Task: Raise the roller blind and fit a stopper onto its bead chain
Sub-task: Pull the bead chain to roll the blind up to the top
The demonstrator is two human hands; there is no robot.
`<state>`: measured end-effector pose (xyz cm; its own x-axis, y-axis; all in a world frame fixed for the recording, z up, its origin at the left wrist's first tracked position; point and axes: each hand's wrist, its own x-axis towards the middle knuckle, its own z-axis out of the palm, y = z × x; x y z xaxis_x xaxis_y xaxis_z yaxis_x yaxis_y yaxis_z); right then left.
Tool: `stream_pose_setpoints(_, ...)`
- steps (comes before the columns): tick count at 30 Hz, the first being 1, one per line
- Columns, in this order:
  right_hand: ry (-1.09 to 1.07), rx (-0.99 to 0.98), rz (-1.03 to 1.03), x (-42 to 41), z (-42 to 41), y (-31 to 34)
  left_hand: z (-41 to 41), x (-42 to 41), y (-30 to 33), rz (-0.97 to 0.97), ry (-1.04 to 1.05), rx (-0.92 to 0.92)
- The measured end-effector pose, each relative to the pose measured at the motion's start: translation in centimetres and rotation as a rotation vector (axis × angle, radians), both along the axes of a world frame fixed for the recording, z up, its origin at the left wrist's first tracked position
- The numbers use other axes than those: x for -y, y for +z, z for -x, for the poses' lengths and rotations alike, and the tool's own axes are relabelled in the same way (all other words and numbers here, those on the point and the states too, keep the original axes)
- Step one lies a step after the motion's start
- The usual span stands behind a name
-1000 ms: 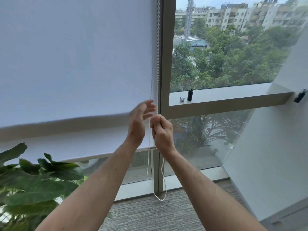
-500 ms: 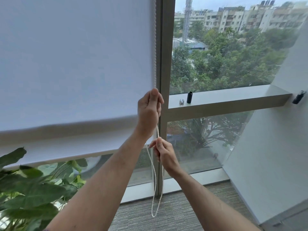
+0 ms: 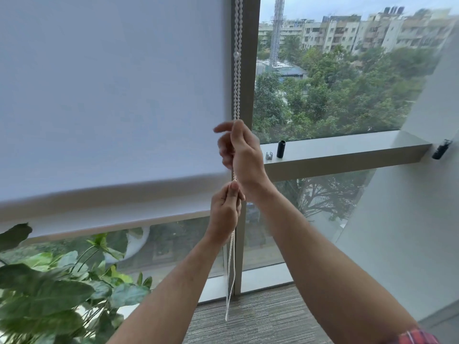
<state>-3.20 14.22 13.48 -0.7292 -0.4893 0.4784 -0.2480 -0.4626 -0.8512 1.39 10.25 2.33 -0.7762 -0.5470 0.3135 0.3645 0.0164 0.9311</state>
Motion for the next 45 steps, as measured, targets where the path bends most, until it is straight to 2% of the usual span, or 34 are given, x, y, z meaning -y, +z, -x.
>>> stream_pose_setpoints(5,-0.099,-0.01,0.038,0.6,-0.3,-1.3,-0.4,0.0,-0.6,0.023,-0.026,0.006)
stream_pose_setpoints(9,-0.146,-0.031,-0.014,0.2,-0.5,-3.5,-1.1,1.0,-2.3,0.049,-0.137,0.048)
stream_pose_setpoints(11,-0.168,-0.036,-0.047,0.2,-0.6,-4.7,-1.0,1.8,-3.1,0.126,-0.119,0.096)
stream_pose_setpoints(14,-0.186,-0.032,-0.086,-0.2,-0.8,-6.2,-0.6,2.8,-2.1,0.061,-0.036,0.124)
stream_pose_setpoints(19,-0.175,-0.012,-0.174,-1.0,-1.5,-10.1,-0.1,3.2,4.5,0.011,0.005,-0.039)
stream_pose_setpoints(23,-0.148,0.023,-0.273,-1.8,-2.4,-13.9,0.3,2.2,9.6,0.09,-0.103,-0.209)
stream_pose_setpoints(26,-0.136,0.052,-0.305,-2.2,-2.7,-15.3,0.8,1.1,10.5,0.132,-0.112,-0.228)
stream_pose_setpoints(30,-0.088,0.062,-0.305,-2.6,-2.9,-15.1,1.1,0.1,9.7,0.084,-0.02,-0.254)
stream_pose_setpoints(33,0.067,0.146,-0.307,-3.3,-2.7,-14.9,1.0,-0.1,9.5,0.072,-0.005,-0.276)
stream_pose_setpoints(37,0.221,0.143,-0.445,-4.0,-1.2,-13.8,0.9,-0.4,7.6,0.091,0.039,-0.224)
stream_pose_setpoints(40,0.111,0.114,-0.458,-4.1,0.4,-11.7,0.4,-0.4,5.1,0.087,0.055,-0.139)
stream_pose_setpoints(45,-0.121,0.004,-0.397,-2.9,1.6,-6.0,-0.2,0.1,2.8,0.096,0.055,-0.101)
